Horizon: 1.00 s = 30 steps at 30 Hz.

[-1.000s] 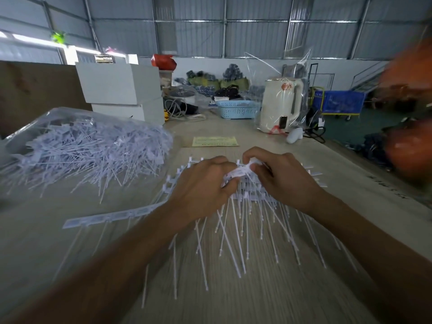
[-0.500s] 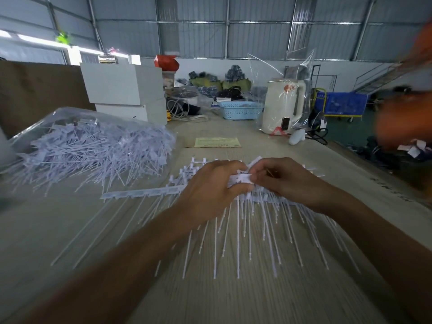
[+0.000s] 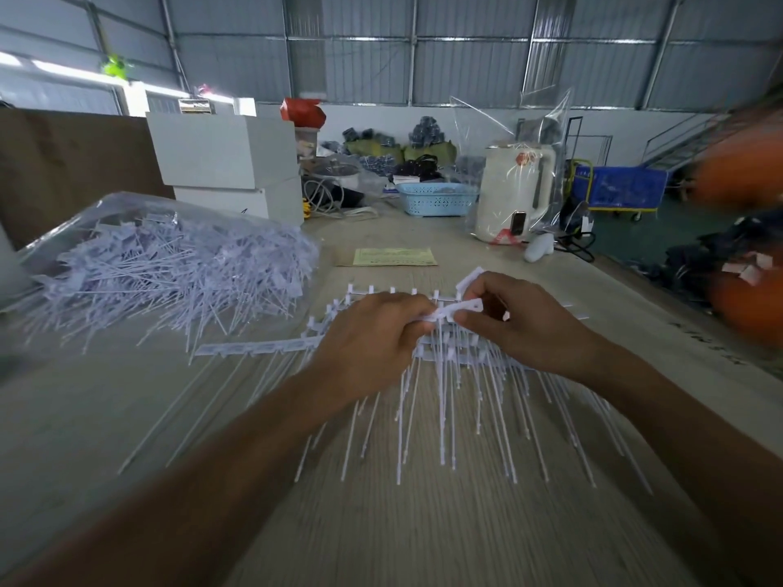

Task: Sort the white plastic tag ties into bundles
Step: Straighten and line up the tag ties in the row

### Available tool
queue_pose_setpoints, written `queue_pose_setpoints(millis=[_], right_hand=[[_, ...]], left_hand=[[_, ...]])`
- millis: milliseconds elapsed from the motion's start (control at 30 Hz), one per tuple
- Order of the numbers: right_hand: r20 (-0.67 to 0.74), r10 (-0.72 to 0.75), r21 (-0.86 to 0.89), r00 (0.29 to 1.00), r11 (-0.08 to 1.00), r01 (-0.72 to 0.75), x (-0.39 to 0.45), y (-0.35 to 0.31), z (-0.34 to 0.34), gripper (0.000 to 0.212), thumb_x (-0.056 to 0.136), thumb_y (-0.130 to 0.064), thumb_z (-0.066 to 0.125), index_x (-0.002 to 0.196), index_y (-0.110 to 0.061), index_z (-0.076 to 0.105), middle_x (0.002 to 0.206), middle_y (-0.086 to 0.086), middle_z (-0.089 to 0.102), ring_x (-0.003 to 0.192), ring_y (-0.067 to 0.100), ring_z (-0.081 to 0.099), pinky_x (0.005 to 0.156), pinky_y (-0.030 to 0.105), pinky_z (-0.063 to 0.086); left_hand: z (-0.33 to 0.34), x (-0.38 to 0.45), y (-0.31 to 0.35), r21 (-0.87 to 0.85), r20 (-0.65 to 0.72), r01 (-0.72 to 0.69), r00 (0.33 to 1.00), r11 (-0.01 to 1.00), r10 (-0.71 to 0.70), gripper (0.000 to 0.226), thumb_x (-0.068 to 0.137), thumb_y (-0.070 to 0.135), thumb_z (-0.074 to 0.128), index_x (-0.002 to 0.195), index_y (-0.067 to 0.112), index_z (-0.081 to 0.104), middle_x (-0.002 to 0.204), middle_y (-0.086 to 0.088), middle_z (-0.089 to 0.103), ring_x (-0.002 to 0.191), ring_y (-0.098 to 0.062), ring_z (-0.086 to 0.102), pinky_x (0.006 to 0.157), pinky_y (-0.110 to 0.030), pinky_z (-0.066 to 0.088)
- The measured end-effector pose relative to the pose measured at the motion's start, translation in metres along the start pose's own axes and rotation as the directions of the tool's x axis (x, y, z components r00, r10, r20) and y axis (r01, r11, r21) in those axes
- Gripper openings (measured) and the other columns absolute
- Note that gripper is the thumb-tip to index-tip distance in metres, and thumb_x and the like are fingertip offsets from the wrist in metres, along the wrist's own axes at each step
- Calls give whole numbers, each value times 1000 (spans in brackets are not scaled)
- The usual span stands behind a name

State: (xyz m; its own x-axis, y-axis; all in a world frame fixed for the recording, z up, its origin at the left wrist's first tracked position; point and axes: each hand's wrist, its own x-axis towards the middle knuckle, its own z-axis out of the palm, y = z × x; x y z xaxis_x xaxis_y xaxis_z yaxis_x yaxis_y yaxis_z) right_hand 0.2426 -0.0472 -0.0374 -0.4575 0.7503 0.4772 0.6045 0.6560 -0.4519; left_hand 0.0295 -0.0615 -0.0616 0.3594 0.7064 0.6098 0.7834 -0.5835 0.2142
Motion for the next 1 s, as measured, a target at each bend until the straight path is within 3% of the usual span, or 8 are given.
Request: queue_pose_setpoints(millis=[200,333,400,467,600,700,833,1000], right_hand=[[-19,-222,-226,975,951,212,1,-4,-3,23,89,-12,71,86,-18,49,78,-14,39,68,-2,43,60,14,29],[-8,-317,-318,948,900,298,0,-3,-2,14,93,-14,67,92,-15,52,89,-13,37,74,0,39,61,18,26],[-32,-320,-306,947,905,295,1,-2,-1,13,95,-15,65,93,-14,52,89,-10,39,75,-3,41,62,15,27],[-77,-263,-238,962,942,239,2,-1,-1,10,96,-16,64,94,-12,54,86,-7,46,73,1,45,61,14,30],[-133,-147,-74,980,988,138,0,2,2,8,95,-15,66,99,-11,60,88,-9,55,73,5,57,64,10,42],[-96,-1,188,995,982,19,0,2,3,14,95,-13,65,108,-13,59,97,1,58,63,16,65,50,29,56],[-71,113,346,991,935,-82,1,6,4,35,95,-12,66,124,-24,50,88,-1,57,51,21,60,45,29,46],[27,224,445,974,870,-212,1,7,7,56,96,-18,65,139,-30,31,66,-1,66,52,12,52,48,21,42]], left_hand=[[6,1,-5,-96,27,-14,999,995,16,14,99,21,58,104,12,69,93,-5,71,80,-24,62,70,-45,52],[6,2,-6,-219,25,0,1000,976,5,40,102,39,47,98,9,74,83,-7,73,72,-23,66,68,-41,53],[5,3,-8,-237,4,6,1000,972,-5,24,100,29,57,104,14,75,90,-1,75,77,-12,64,71,-30,50],[3,3,-7,-240,-30,5,999,971,-12,18,95,22,62,107,18,74,93,3,73,79,-7,61,71,-26,46],[6,2,-4,-214,-6,11,1000,977,-12,19,95,22,63,111,19,71,97,2,72,83,-13,62,75,-33,51],[5,0,-4,-207,-20,11,1000,978,-15,21,94,22,62,114,22,68,95,3,70,83,-16,62,74,-38,52],[2,-1,-2,-179,-50,-9,999,984,1,29,94,22,64,122,27,62,100,0,71,91,-23,64,77,-42,53],[1,-3,0,-86,-57,-23,998,996,18,34,97,25,61,131,25,62,119,-2,70,107,-25,63,84,-44,53]])
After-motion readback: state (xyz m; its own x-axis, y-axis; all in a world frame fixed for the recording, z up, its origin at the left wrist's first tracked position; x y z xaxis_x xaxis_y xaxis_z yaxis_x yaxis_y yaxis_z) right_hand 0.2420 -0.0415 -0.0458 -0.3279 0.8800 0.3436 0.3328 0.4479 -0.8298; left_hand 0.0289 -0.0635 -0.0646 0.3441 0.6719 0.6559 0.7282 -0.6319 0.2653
